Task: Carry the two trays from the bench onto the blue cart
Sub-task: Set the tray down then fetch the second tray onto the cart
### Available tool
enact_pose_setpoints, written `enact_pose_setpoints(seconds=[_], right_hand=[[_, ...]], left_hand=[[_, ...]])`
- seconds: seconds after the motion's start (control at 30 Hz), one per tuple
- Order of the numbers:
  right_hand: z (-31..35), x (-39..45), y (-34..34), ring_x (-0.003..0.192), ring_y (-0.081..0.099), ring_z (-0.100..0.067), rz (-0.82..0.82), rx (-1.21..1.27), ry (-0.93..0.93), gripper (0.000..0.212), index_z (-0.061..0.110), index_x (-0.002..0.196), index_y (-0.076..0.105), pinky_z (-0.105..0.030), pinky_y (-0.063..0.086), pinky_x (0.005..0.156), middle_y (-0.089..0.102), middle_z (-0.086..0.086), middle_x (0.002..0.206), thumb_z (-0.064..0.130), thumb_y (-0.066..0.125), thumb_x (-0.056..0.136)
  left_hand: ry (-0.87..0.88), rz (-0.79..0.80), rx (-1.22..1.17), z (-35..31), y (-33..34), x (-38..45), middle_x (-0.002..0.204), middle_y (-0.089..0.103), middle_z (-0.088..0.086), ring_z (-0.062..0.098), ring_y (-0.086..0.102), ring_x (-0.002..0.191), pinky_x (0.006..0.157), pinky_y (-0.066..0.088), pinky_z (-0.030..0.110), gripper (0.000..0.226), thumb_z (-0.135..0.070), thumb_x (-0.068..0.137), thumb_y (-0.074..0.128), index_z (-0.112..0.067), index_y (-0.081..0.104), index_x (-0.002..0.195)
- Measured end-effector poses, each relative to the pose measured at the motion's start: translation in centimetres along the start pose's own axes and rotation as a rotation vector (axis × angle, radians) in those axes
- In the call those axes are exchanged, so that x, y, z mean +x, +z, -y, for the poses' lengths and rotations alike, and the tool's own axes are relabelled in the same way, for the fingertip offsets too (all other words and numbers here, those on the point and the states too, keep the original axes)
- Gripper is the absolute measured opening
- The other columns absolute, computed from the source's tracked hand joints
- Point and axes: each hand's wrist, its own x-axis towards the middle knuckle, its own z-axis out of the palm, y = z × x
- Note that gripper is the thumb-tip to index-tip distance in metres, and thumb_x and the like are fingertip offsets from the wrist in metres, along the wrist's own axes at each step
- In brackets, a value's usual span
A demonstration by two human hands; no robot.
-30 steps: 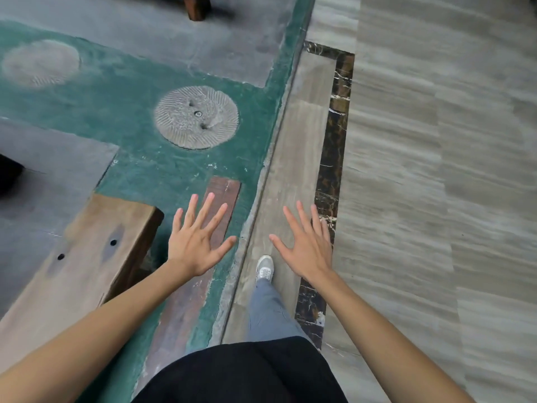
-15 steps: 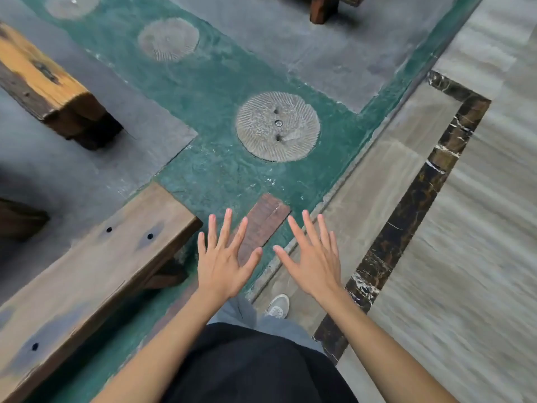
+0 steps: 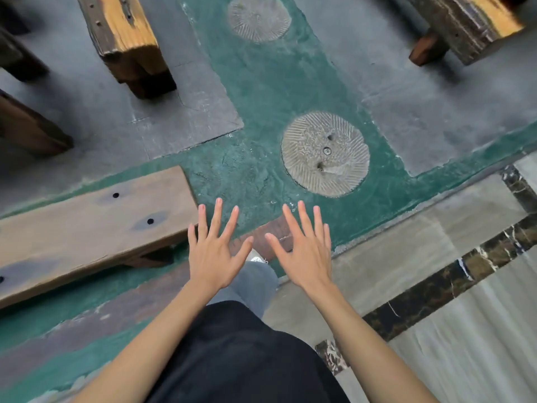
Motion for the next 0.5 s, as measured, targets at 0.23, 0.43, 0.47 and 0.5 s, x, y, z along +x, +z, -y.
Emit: enact_pose_setpoints(seconds=[0.23, 0.43, 0.47, 0.5], right_hand=[[0.9, 10.8, -5.4, 0.158, -0.011, -0.019, 0.081, -0.091, -0.188, 0.077, 0.041, 0.161, 0.021, -0.049, 0.003, 0.127, 0.006, 0.007, 0.173, 0.079, 0.032, 0.094], [4.1, 17.5, -7.9, 0.158, -0.012, -0.018, 0.097, -0.127, -0.326, 0.077, 0.042, 0.161, 0.021, -0.046, 0.0, 0.127, 0.005, 0.008, 0.172, 0.079, 0.03, 0.095], [4.8, 18.6, -8.0, 0.158, -0.013, -0.018, 0.117, -0.126, -0.345, 0.077, 0.042, 0.161, 0.019, -0.046, -0.001, 0.127, 0.003, 0.009, 0.172, 0.079, 0.029, 0.095], [5.5, 19.8, -8.1, 0.157, -0.015, -0.017, 0.14, -0.123, -0.363, 0.078, 0.042, 0.162, 0.018, -0.046, -0.002, 0.127, 0.002, 0.009, 0.172, 0.08, 0.029, 0.095]], left_hand=[[-0.121, -0.065, -0.066, -2.1, -3.4, 7.3, 0.171, -0.001, -0.003, 0.03, -0.011, 0.155, 0.12, 0.011, 0.061, 0.076, -0.073, 0.092, 0.029, -0.039, 0.019, 0.159], [-0.292, -0.126, -0.112, -2.1, -7.6, 11.3, 0.17, -0.006, -0.006, 0.027, -0.014, 0.155, 0.122, 0.007, 0.056, 0.078, -0.076, 0.09, 0.025, -0.041, 0.015, 0.159], [-0.326, -0.133, -0.121, -1.8, -8.1, 11.9, 0.17, -0.007, -0.006, 0.026, -0.014, 0.155, 0.122, 0.006, 0.056, 0.078, -0.076, 0.09, 0.025, -0.041, 0.014, 0.159], [-0.361, -0.139, -0.129, -1.4, -8.5, 12.4, 0.17, -0.007, -0.006, 0.026, -0.015, 0.155, 0.122, 0.005, 0.056, 0.078, -0.076, 0.09, 0.025, -0.042, 0.013, 0.159]])
